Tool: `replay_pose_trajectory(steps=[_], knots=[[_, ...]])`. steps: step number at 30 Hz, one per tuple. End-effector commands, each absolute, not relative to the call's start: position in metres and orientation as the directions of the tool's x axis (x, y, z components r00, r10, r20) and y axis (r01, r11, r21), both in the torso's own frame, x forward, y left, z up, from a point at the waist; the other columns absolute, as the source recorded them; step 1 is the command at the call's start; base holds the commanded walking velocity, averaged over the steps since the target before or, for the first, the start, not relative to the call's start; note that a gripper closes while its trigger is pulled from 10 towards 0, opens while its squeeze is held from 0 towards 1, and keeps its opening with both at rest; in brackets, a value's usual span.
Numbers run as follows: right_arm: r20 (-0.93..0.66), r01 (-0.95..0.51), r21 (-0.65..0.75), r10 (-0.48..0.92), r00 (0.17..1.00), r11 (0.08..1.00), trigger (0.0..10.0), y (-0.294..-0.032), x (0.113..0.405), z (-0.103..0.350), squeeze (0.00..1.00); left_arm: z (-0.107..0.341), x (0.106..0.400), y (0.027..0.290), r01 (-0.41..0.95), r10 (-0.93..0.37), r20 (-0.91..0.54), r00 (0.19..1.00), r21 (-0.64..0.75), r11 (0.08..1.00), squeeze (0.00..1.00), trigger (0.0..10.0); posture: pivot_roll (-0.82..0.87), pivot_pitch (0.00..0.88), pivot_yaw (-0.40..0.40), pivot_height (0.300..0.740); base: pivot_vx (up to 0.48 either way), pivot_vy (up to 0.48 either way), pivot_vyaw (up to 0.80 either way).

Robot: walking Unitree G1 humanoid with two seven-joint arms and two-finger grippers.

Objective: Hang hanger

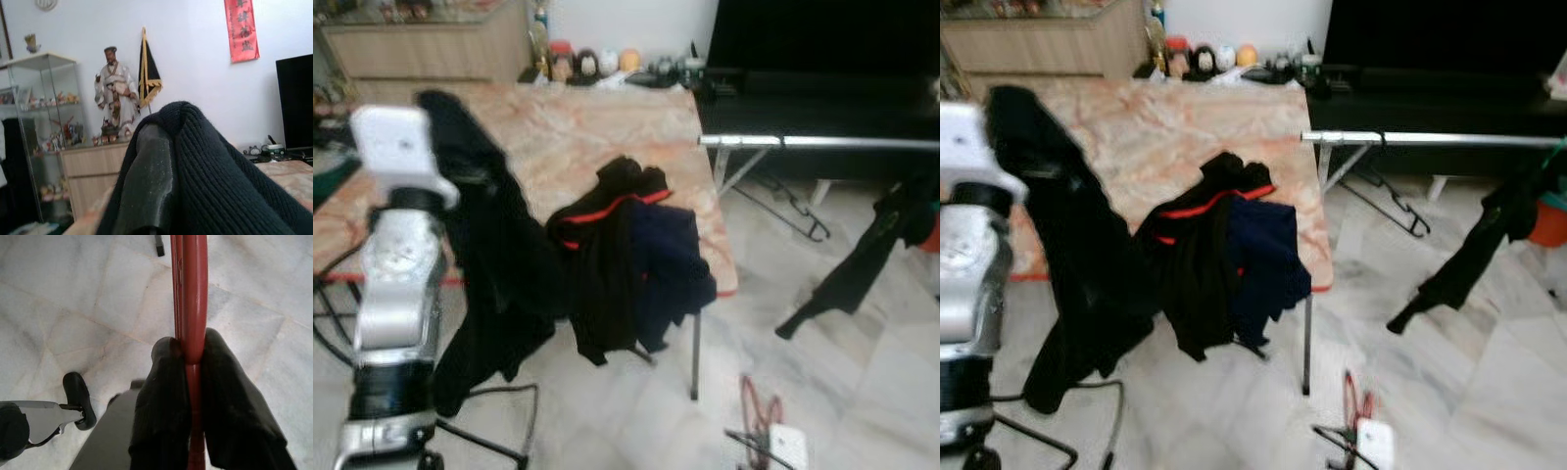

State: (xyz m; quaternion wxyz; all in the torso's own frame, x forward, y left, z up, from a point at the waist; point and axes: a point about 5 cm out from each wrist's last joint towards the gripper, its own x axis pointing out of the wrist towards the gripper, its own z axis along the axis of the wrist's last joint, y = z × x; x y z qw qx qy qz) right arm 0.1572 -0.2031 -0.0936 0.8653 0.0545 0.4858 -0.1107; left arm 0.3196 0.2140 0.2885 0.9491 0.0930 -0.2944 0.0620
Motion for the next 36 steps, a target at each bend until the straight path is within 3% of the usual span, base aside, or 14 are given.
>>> replay_pose_trajectory(steps=[1, 12, 24, 27, 28, 31, 36], knots=[[-0.856, 0.252, -0.036, -0.16, 0.492, 0.967, 10.0, -0.212, 0.153, -0.094, 0.0, 0.318, 0.323, 0.204, -0.143, 0.004, 0.652, 0.758, 0.16, 0.977, 0.0, 10.0, -0.03, 0.0, 0.017, 0.74, 0.319, 0.0, 0.0], [-0.855, 0.246, -0.037, -0.158, 0.493, 0.968, 10.0, -0.212, 0.154, -0.093, 0.0, 0.36, 0.348, 0.191, -0.064, -0.022, 0.71, 0.704, 0.094, 0.994, 0.0, 10.0, -0.03, 0.0, 0.012, 0.74, 0.316, 0.0, 0.0], [-0.856, 0.242, -0.038, -0.156, 0.493, 0.97, 10.0, -0.212, 0.155, -0.093, 0.0, 0.348, 0.368, 0.179, -0.011, -0.058, 0.664, 0.746, 0.1, 0.995, 0.0, 10.0, -0.04, 0.0, 0.011, 0.74, 0.318, 0.0, 0.0], [-0.856, 0.239, -0.04, -0.157, 0.493, 0.97, 10.0, -0.212, 0.154, -0.093, 0.0, 0.327, 0.374, 0.179, 0.04, -0.092, 0.576, 0.812, 0.103, 0.994, 0.0, 10.0, -0.03, 0.0, 0.008, 0.74, 0.0, 0.0, 0.0], [-0.857, 0.235, -0.041, -0.155, 0.492, 0.971, 10.0, -0.213, 0.154, -0.093, 0.0, 0.3, 0.374, 0.174, 0.122, -0.159, 0.469, 0.869, 0.109, 0.986, 0.0, 10.0, -0.04, 0.0, 0.009, 0.74, 0.0, 0.0, 0.0], [-0.858, 0.228, -0.041, -0.151, 0.491, 0.973, 10.0, -0.213, 0.154, -0.093, 0.0, 0.262, 0.37, 0.166, 0.206, -0.24, 0.31, 0.92, 0.138, 0.969, 0.0, 10.0, -0.03, 0.0, 0.006, 0.74, 0.0, 0.0, 0.0], [-0.86, 0.224, -0.042, -0.15, 0.489, 0.974, 10.0, -0.213, 0.153, -0.094, 0.0, 0.216, 0.356, 0.158, 0.306, -0.325, 0.109, 0.939, 0.162, 0.938, 0.0, 10.0, -0.04, 0.0, 0.009, 0.74, 0.0, 0.0, 0.0]])
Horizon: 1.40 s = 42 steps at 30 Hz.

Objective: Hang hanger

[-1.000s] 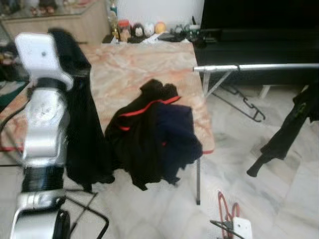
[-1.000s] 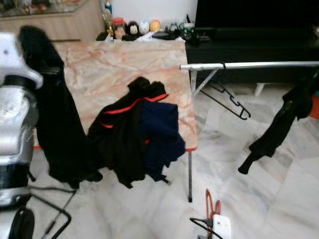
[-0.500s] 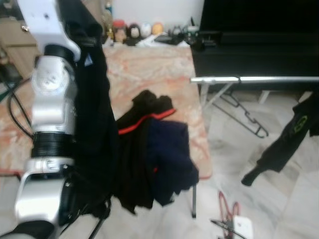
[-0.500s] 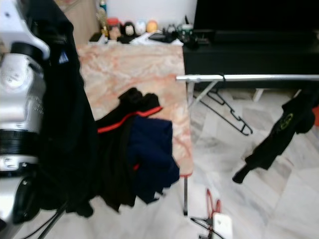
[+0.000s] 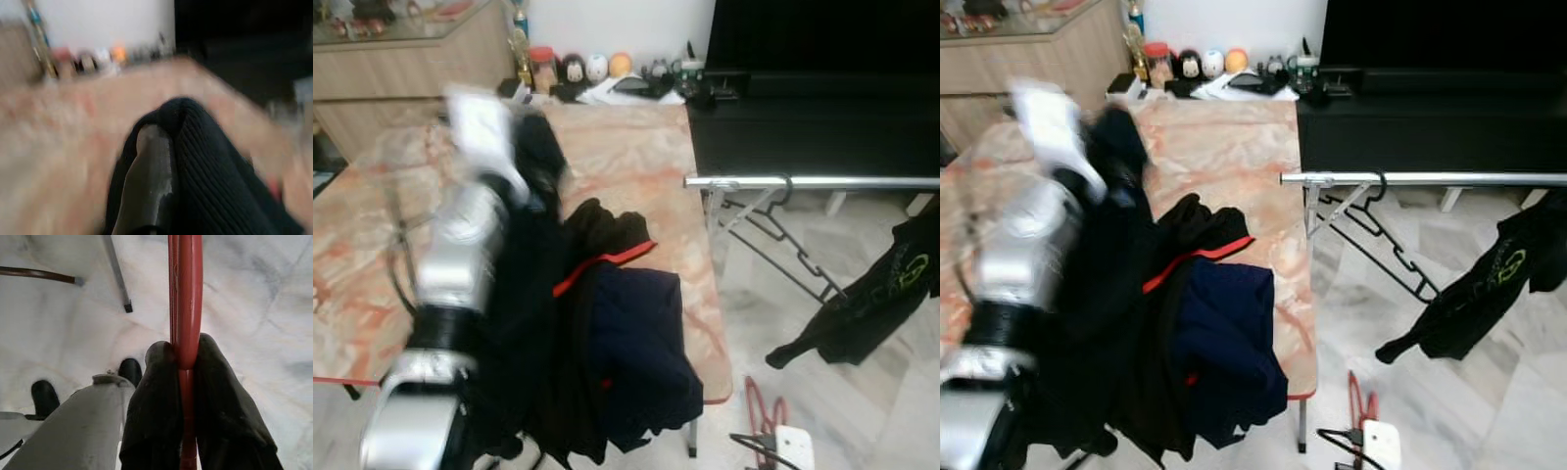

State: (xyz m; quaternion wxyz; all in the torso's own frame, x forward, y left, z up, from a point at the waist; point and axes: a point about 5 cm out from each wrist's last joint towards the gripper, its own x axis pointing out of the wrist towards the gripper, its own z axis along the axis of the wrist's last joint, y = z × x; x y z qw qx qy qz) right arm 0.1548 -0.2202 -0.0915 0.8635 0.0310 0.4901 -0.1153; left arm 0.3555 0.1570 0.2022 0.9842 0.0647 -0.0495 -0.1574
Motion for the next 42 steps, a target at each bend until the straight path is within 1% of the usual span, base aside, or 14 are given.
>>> replay_pose_trajectory(steps=[1, 5, 7, 9, 10, 11, 16, 20, 21, 26, 28, 33, 35, 42], knots=[[-0.86, 0.225, -0.043, -0.15, 0.488, 0.974, 10.0, -0.213, 0.153, -0.094, 0.0, 0.199, 0.346, 0.156, 0.337, -0.347, 0.037, 0.937, 0.155, 0.929, 0.0, 10.0, -0.04, 0.0, 0.014, 0.74, 0.0, 0.0, 0.0], [-0.861, 0.224, -0.043, -0.15, 0.487, 0.974, 10.0, -0.214, 0.152, -0.094, 0.0, 0.187, 0.337, 0.157, 0.349, -0.352, -0.007, 0.936, 0.144, 0.926, 0.0, 10.0, -0.04, 0.0, 0.017, 0.74, 0.0, 0.0, 0.0], [-0.863, 0.22, -0.045, -0.149, 0.484, 0.974, 10.0, -0.214, 0.151, -0.094, 0.0, 0.172, 0.322, 0.156, 0.37, -0.365, -0.064, 0.929, 0.145, 0.918, 0.0, 10.0, -0.04, 0.0, 0.016, 0.74, 0.0, 0.0, 0.0], [-0.863, 0.219, -0.045, -0.148, 0.483, 0.975, 10.0, -0.214, 0.151, -0.094, 0.0, 0.17, 0.32, 0.156, 0.375, -0.369, -0.071, 0.927, 0.14, 0.916, 0.0, 10.0, -0.04, 0.0, 0.016, 0.74, 0.0, 0.0, 0.0], [-0.863, 0.217, -0.045, -0.147, 0.483, 0.975, 10.0, -0.214, 0.151, -0.094, 0.0, 0.169, 0.318, 0.154, 0.377, -0.37, -0.074, 0.926, 0.137, 0.916, 0.27, 10.0, -0.04, 0.0, 0.017, 0.74, 0.0, 0.0, 0.0], [-0.864, 0.216, -0.045, -0.146, 0.482, 0.975, 10.0, -0.214, 0.151, -0.094, 0.0, 0.165, 0.315, 0.152, 0.381, -0.373, -0.083, 0.924, 0.125, 0.916, 1.0, 10.0, -0.04, 0.0, 0.017, 0.74, 0.0, 0.0, 0.0], [-0.864, 0.212, -0.046, -0.145, 0.483, 0.976, 10.0, -0.214, 0.15, -0.095, 0.0, 0.165, 0.308, 0.148, 0.406, -0.394, -0.11, 0.912, 0.115, 0.907, 1.0, 10.0, -0.04, 0.0, 0.017, 0.74, 0.0, 0.0, 0.0], [-0.865, 0.21, -0.046, -0.144, 0.481, 0.977, 10.0, -0.214, 0.15, -0.095, 0.0, 0.168, 0.303, 0.151, 0.453, -0.436, -0.137, 0.889, 0.135, 0.881, 1.0, 10.0, -0.04, 0.0, 0.02, 0.74, 0.0, 0.0, 0.0], [-0.866, 0.209, -0.046, -0.143, 0.48, 0.977, 10.0, -0.213, 0.149, -0.095, 0.0, 0.169, 0.3, 0.155, 0.486, -0.462, -0.165, 0.871, 0.161, 0.859, 1.0, 10.0, -0.04, 0.0, 0.023, 0.74, 0.0, 0.0, 0.0], [-0.867, 0.207, -0.044, -0.141, 0.479, 0.977, 10.0, -0.213, 0.149, -0.095, 0.0, 0.168, 0.295, 0.161, 0.533, -0.49, -0.23, 0.84, 0.194, 0.823, 1.0, 10.0, -0.04, 0.0, 0.026, 0.74, 0.0, 0.0, 0.0], [-0.867, 0.209, -0.044, -0.141, 0.478, 0.977, 10.0, -0.212, 0.148, -0.096, 0.0, 0.165, 0.291, 0.163, 0.565, -0.505, -0.281, 0.816, 0.202, 0.8, 1.0, 10.0, -0.04, 0.0, 0.028, 0.74, 0.0, 0.0, 0.0], [-0.867, 0.21, -0.043, -0.141, 0.478, 0.977, 10.0, -0.212, 0.148, -0.096, 0.0, 0.164, 0.289, 0.165, 0.56, -0.502, -0.283, 0.817, 0.19, 0.806, 1.0, 10.0, -0.04, 0.0, 0.029, 0.74, 0.0, 0.0, 0.0], [-0.867, 0.211, -0.042, -0.14, 0.478, 0.977, 10.0, -0.212, 0.148, -0.096, 0.0, 0.167, 0.283, 0.169, 0.578, -0.523, -0.285, 0.803, 0.158, 0.801, 1.0, 10.0, -0.04, 0.0, 0.028, 0.74, 0.0, 0.0, 0.0], [-0.867, 0.211, -0.042, -0.141, 0.479, 0.977, 10.0, -0.212, 0.149, -0.095, 0.0, 0.171, 0.266, 0.178, 0.624, -0.579, -0.276, 0.767, 0.108, 0.774, 1.0, 10.0, -0.03, 0.0, 0.023, 0.74, 0.0, 0.0, 0.0]])
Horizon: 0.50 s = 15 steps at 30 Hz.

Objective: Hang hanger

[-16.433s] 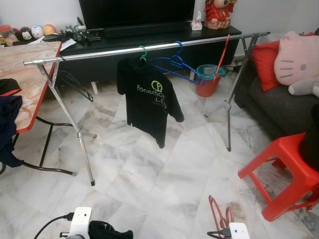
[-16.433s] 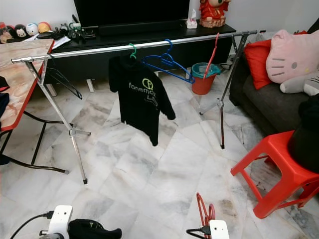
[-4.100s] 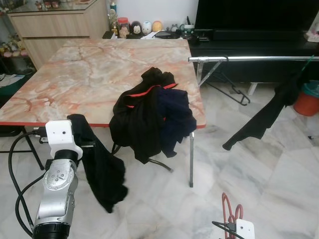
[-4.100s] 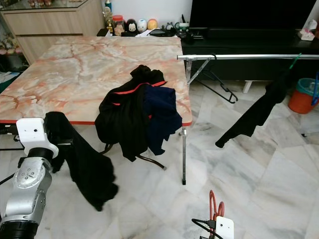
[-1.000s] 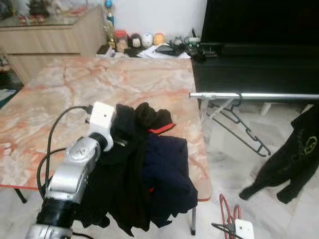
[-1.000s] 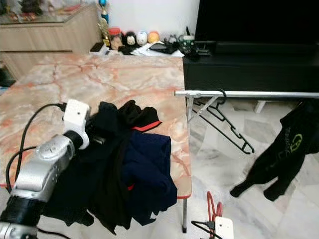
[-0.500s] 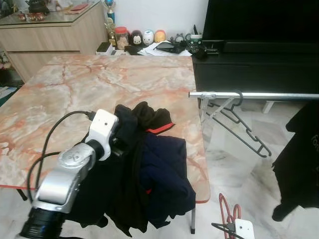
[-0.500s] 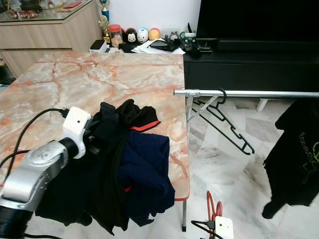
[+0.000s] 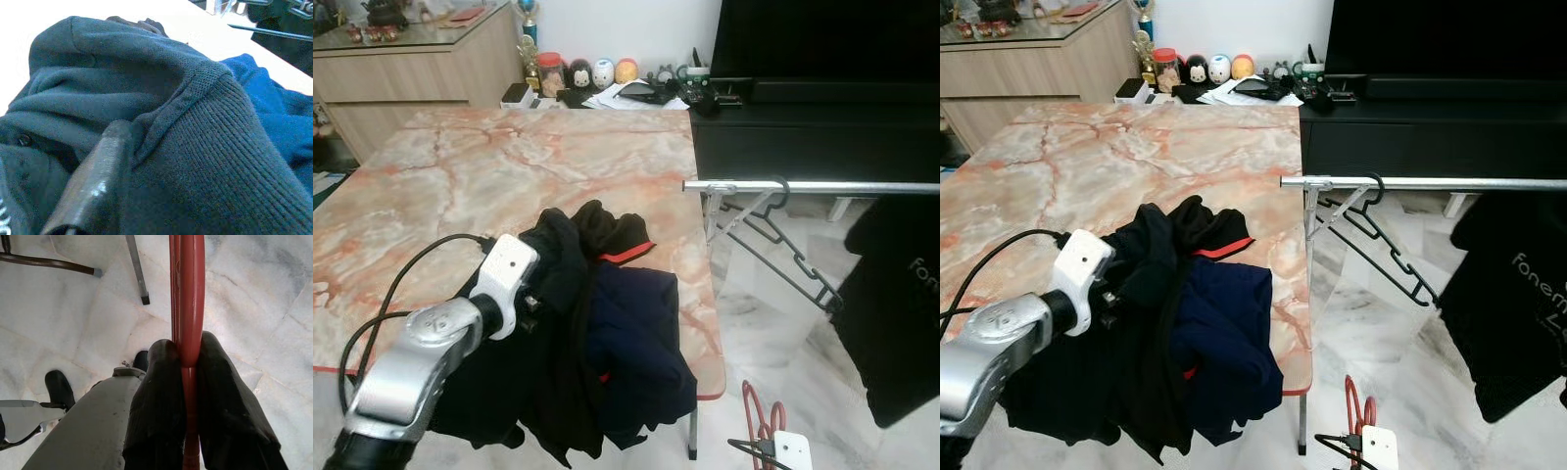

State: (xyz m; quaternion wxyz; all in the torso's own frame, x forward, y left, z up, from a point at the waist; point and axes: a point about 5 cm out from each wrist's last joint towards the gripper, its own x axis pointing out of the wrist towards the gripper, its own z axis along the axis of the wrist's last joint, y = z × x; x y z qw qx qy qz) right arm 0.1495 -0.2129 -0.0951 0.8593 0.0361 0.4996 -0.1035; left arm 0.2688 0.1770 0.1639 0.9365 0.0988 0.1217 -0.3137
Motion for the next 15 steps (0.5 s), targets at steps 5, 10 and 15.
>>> replay_pose_trajectory(steps=[5, 10, 15], knots=[[-0.866, 0.209, -0.045, -0.142, 0.48, 0.977, 10.0, -0.214, 0.151, -0.095, 0.0, 0.182, 0.244, 0.191, 0.671, -0.646, -0.25, 0.721, 0.021, 0.741, 1.0, 10.0, -0.01, 0.0, 0.012, 0.74, 0.0, 0.0, 0.0], [-0.865, 0.202, -0.047, -0.141, 0.482, 0.978, 10.0, -0.215, 0.152, -0.094, 0.0, 0.182, 0.23, 0.198, 0.722, -0.699, -0.287, 0.655, -0.034, 0.691, 1.0, 10.0, -0.01, 0.0, 0.003, 0.74, 0.0, 0.0, 0.0], [-0.864, 0.198, -0.05, -0.142, 0.483, 0.979, 10.0, -0.216, 0.153, -0.093, 0.0, 0.169, 0.234, 0.201, 0.692, -0.608, -0.396, 0.688, 0.106, 0.714, 1.0, 10.0, 0.0, 0.0, -0.002, 0.74, 0.0, 0.0, 0.0]])
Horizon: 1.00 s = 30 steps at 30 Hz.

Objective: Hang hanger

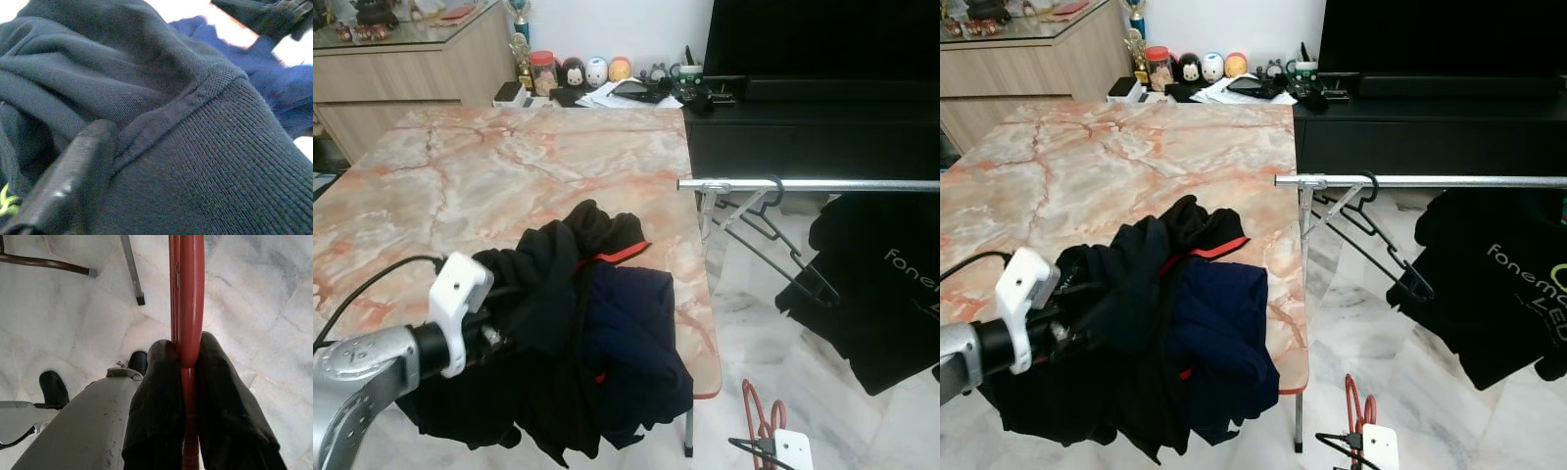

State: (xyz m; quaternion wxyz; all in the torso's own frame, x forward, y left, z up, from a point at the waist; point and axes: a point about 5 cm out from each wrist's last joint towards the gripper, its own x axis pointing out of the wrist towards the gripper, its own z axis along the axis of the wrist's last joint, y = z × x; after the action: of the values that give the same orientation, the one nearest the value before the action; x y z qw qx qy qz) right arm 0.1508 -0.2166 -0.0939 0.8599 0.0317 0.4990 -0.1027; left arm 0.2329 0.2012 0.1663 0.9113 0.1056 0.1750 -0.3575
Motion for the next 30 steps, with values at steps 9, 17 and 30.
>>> replay_pose_trajectory(steps=[9, 17, 30], knots=[[-0.863, 0.207, -0.05, -0.147, 0.484, 0.977, 10.0, -0.216, 0.153, -0.093, 0.0, 0.176, 0.286, 0.188, 0.413, -0.357, -0.264, 0.896, 0.199, 0.889, 0.0, 10.0, -0.02, 0.0, 0.006, 0.74, 0.0, 0.0, 0.0], [-0.865, 0.206, -0.047, -0.143, 0.481, 0.978, 10.0, -0.215, 0.153, -0.094, 0.0, 0.171, 0.241, 0.179, 0.813, -0.722, -0.422, 0.549, 0.069, 0.578, 0.0, 10.0, -0.01, 0.0, 0.01, 0.74, 0.0, 0.0, 0.0], [-0.865, 0.204, -0.05, -0.145, 0.481, 0.978, 10.0, -0.215, 0.153, -0.093, 0.0, 0.178, 0.257, 0.191, 0.725, -0.652, -0.367, 0.663, 0.101, 0.681, 0.0, 10.0, -0.01, 0.0, 0.006, 0.74, 0.0, 0.0, 0.0]])
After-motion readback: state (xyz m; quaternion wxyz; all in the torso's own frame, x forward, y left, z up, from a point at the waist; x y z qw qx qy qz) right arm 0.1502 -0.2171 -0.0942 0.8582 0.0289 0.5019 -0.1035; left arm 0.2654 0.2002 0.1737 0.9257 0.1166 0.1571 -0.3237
